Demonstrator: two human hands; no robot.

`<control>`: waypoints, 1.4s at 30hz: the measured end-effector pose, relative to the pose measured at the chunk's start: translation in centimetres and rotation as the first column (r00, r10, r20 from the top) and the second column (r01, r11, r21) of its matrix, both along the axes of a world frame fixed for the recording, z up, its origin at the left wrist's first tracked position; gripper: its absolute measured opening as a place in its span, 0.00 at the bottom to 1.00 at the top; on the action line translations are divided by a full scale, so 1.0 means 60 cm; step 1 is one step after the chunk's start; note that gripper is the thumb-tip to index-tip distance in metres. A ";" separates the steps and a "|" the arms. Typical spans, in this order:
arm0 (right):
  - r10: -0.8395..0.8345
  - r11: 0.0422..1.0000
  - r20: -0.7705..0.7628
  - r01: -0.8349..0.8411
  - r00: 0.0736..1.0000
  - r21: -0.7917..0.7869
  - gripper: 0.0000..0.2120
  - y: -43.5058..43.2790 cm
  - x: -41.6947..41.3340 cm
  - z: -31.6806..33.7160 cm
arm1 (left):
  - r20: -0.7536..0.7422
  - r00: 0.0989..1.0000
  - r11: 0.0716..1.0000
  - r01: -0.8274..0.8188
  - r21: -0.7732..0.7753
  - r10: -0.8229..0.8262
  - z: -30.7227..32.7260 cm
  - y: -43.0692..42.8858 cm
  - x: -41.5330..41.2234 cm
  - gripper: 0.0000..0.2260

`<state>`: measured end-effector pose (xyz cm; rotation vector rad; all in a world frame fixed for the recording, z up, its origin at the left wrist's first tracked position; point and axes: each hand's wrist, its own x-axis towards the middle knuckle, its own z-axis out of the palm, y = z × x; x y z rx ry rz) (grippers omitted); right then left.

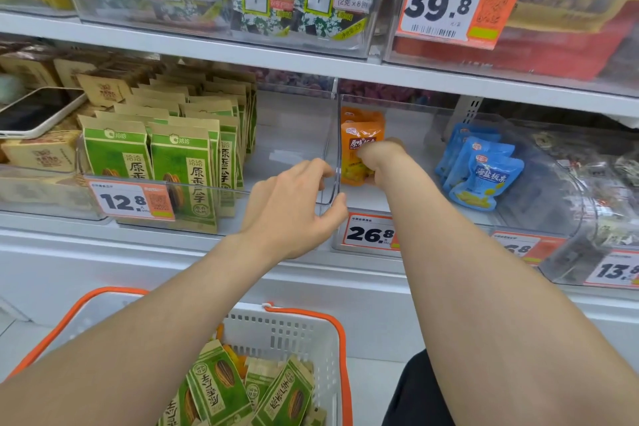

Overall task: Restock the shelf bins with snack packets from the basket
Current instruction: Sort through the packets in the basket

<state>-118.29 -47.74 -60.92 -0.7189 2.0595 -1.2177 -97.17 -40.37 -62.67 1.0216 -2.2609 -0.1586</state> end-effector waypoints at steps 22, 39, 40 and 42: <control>0.149 0.931 -0.086 -0.111 0.985 0.347 0.12 0.058 0.033 0.042 | 0.022 0.997 0.998 0.067 0.016 -0.067 0.001 -0.001 0.009 0.17; 0.242 0.907 -0.903 -0.414 0.355 0.080 0.08 0.298 0.240 0.078 | 0.302 0.953 0.999 0.026 0.043 -0.038 -0.050 0.060 0.113 0.06; 0.320 0.882 -0.896 -0.443 0.310 0.162 0.07 0.308 0.255 0.065 | 0.411 0.908 0.986 0.015 0.164 -0.082 -0.061 0.064 0.125 0.08; 0.532 0.789 -0.819 -0.477 0.214 0.388 0.06 0.324 0.279 0.035 | 0.611 0.760 0.932 -0.021 0.363 -0.221 -0.081 0.076 0.150 0.05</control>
